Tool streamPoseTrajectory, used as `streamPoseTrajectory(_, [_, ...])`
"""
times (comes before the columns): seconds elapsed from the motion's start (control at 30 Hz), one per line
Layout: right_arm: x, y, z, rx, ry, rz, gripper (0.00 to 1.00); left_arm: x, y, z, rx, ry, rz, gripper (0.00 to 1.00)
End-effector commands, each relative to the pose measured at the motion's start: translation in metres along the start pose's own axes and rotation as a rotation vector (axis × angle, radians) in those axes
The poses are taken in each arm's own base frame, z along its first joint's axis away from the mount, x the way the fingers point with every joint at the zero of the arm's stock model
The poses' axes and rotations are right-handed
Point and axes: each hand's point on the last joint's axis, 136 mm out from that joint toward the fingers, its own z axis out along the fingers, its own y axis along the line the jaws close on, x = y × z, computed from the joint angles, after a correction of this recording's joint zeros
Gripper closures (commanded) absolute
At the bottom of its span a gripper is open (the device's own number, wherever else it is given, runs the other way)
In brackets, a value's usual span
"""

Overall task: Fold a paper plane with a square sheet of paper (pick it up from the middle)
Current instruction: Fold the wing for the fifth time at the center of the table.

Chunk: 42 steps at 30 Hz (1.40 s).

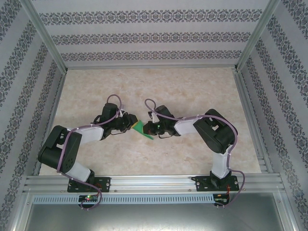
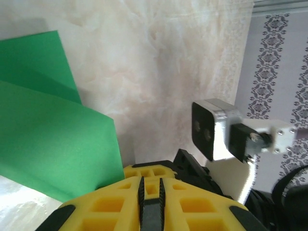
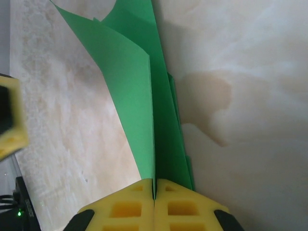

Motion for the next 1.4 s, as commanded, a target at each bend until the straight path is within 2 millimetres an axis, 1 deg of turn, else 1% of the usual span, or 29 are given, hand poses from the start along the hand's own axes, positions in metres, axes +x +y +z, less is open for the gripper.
streamPoseTrajectory(0.0, [-0.017, 0.003, 0.01, 0.017, -0.063, 0.055, 0.96, 0.004, 0.009, 0.006, -0.01, 0.01, 0.011, 0.8])
streamPoseTrajectory(0.13, [-0.015, 0.002, 0.014, 0.013, -0.037, 0.069, 0.98, 0.004, 0.015, 0.009, -0.025, 0.01, -0.005, 0.81])
streamPoseTrajectory(0.3, [-0.008, 0.007, 0.016, -0.016, 0.016, 0.022, 0.97, 0.004, 0.024, 0.012, -0.048, 0.009, -0.017, 0.82])
streamPoseTrajectory(0.4, [-0.002, 0.004, 0.017, 0.006, 0.059, -0.01, 0.97, 0.004, 0.032, 0.014, -0.069, 0.006, -0.031, 0.82])
streamPoseTrajectory(0.7, [0.009, -0.012, 0.021, 0.069, 0.127, -0.035, 0.98, 0.004, 0.043, 0.016, -0.103, 0.0, -0.051, 0.83])
streamPoseTrajectory(0.93, [0.01, -0.017, 0.022, 0.093, 0.14, -0.029, 0.98, 0.009, 0.06, 0.014, -0.165, -0.001, -0.084, 0.84])
streamPoseTrajectory(1.0, [0.009, -0.018, 0.021, 0.097, 0.138, -0.028, 0.96, 0.011, 0.065, 0.013, -0.187, 0.002, -0.094, 0.85])
streamPoseTrajectory(1.1, [0.004, -0.013, 0.017, 0.081, 0.129, -0.027, 0.92, 0.013, 0.073, 0.011, -0.221, -0.005, -0.102, 0.85])
streamPoseTrajectory(1.2, [-0.002, -0.002, 0.009, 0.039, 0.127, -0.032, 0.86, 0.015, 0.081, 0.01, -0.244, -0.003, -0.117, 0.86])
streamPoseTrajectory(1.3, [-0.003, 0.008, -0.001, 0.008, 0.145, -0.059, 0.81, 0.016, 0.084, 0.011, -0.25, -0.002, -0.122, 0.86])
streamPoseTrajectory(1.37, [-0.003, 0.011, -0.008, 0.001, 0.156, -0.081, 0.8, 0.016, 0.085, 0.011, -0.252, -0.002, -0.123, 0.86])
